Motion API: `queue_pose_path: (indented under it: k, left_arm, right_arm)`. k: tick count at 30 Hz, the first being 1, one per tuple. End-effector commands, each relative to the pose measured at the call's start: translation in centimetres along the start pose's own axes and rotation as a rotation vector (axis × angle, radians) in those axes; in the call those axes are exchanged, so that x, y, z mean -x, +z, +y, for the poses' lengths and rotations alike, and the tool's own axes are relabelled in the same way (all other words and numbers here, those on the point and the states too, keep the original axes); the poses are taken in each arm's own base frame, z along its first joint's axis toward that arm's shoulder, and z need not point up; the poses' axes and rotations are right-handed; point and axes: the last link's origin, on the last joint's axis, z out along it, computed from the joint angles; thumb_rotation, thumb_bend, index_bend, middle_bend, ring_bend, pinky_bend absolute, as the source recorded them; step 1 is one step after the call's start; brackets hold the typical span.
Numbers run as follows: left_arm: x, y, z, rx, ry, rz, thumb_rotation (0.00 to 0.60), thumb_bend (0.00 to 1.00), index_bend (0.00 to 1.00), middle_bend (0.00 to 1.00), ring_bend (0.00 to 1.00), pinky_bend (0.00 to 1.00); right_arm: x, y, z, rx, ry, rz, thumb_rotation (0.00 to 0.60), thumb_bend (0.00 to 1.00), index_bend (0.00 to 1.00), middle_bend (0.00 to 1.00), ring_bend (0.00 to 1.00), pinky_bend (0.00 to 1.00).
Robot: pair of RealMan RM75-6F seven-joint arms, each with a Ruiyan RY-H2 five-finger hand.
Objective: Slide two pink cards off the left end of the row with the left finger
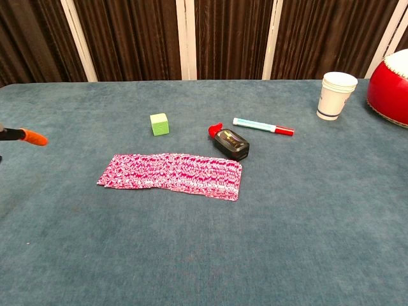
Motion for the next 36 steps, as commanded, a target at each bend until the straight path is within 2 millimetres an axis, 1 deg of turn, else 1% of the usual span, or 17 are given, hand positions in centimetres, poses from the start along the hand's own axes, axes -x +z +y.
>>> queue_pose_path:
  k: [1,6,15,19,36]
  left_arm:
    - [-0.1,1.6,1.4,0.011,0.031,-0.029,0.6,0.99,0.08,0.82,0.79,0.7]
    - [-0.1,3.1,2.9,0.023,0.055,-0.054,0.6,0.99,0.07,0.82,0.79,0.7]
    - [0.0,4.5,5.6,0.044,0.105,-0.076,0.6,0.99,0.07,0.82,0.8,0.7]
    - [0.0,4.8,6.7,0.061,0.11,-0.077,0.6,0.99,0.07,0.82,0.8,0.7]
    - [-0.4,5.1,9.5,0.106,0.153,-0.053,0.6,0.99,0.06,0.82,0.8,0.7]
  right_arm:
    - [0.1,0.0,0.0,0.001,-0.002,-0.002,0.6,0.28,0.01,0.15,0.23,0.24]
    - [0.3,0.2,0.0,0.004,-0.007,-0.008,0.6,0.28,0.01,0.15,0.23,0.24]
    - [0.5,0.4,0.1,0.008,-0.011,-0.014,0.6,0.28,0.01,0.15,0.23,0.24]
    - [0.5,0.4,0.1,0.008,-0.012,-0.015,0.6,0.28,0.01,0.15,0.23,0.24]
    - [0.5,0.5,0.2,0.01,-0.009,-0.013,0.6,0.28,0.01,0.15,0.23,0.24]
